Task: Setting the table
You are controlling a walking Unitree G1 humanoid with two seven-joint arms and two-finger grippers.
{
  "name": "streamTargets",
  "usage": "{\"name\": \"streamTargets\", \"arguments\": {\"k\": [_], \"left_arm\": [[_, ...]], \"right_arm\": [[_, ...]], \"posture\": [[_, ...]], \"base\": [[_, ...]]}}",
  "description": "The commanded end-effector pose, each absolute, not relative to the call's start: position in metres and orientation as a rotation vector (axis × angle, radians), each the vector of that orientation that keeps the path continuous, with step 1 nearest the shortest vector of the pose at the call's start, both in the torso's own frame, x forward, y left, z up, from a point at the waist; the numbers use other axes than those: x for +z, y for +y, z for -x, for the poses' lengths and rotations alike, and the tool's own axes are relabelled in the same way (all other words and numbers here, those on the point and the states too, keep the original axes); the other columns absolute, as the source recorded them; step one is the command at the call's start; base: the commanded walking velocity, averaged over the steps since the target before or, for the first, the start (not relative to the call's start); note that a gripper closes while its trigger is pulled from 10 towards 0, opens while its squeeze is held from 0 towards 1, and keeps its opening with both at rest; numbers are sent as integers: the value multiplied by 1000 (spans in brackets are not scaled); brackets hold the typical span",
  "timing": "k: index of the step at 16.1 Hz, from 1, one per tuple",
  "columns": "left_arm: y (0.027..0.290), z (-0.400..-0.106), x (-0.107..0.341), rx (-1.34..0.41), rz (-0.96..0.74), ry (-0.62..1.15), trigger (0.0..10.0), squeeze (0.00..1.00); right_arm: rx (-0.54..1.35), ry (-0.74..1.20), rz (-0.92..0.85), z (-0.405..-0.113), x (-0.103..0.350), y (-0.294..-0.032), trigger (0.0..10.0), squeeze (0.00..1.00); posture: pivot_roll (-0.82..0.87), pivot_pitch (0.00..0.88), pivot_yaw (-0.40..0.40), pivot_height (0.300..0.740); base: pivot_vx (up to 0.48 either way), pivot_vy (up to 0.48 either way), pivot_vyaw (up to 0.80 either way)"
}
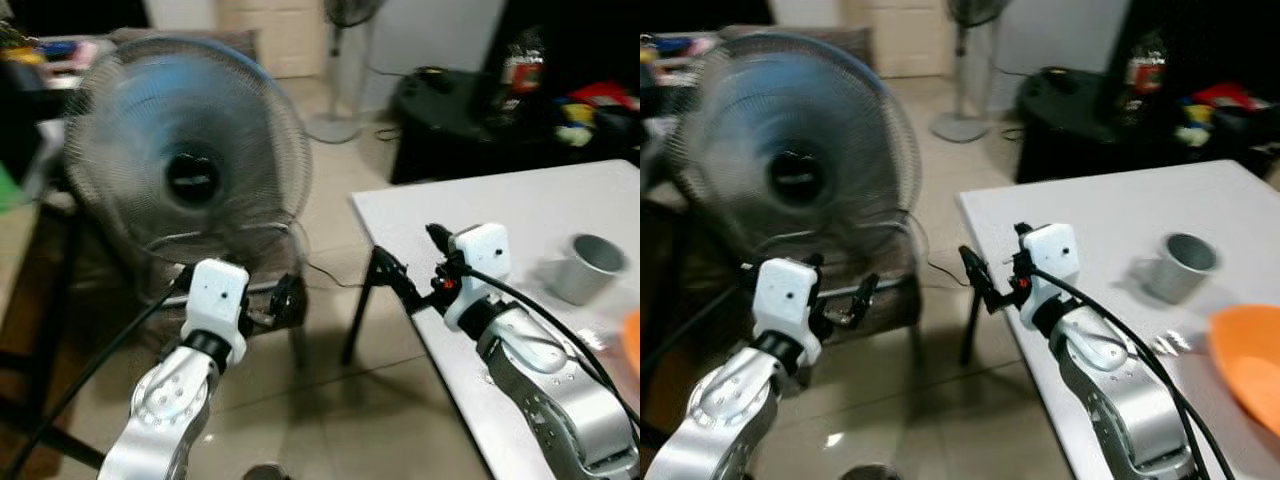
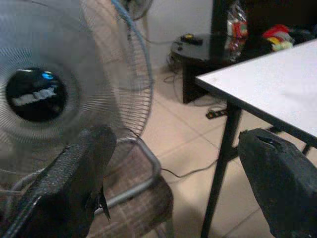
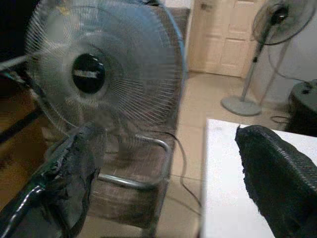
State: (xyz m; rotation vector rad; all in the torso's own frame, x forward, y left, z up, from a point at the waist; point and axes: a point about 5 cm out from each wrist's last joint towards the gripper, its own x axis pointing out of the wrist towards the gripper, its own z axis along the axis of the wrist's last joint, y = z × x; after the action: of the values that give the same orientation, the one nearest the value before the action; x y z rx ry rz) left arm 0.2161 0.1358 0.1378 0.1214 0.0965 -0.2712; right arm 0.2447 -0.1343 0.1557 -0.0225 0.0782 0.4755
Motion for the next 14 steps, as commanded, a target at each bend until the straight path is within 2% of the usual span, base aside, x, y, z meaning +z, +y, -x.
{"name": "streamTargets", "arguments": {"k": [1,4,7,9,11,14], "left_arm": [[142,-215,137,-237,-119,115,10000,0],[147,-217,131,-226,-189,142,10000,0],[156,-211,133,-135,-167,142,10000,0],[150,-208,143,-161,-149,99,10000,0],[153,-212,136,-134,-186,116,10000,0],[153,-211,146,-152,-164,83,10000,0]], "right_arm": [[506,71,11,-242,159,-129,10000,1000],[508,92,13,-242,151,-126,10000,1000],[506,51,71,-249,153,-130,10000,1000],[491,17,35,-253,167,-135,10000,1000],[482,24,55,-260,161,-136,10000,1000],[488,11,29,-260,164,-130,10000,1000]], "posture": [[33,2,-48,740],[66,31,-53,740],[98,31,-82,740],[120,4,-114,740],[115,17,-112,740],[118,0,-132,740]], "base": [[0,0,800],[0,0,800],[0,0,800],[0,0,800],[0,0,800],[0,0,800]]}}
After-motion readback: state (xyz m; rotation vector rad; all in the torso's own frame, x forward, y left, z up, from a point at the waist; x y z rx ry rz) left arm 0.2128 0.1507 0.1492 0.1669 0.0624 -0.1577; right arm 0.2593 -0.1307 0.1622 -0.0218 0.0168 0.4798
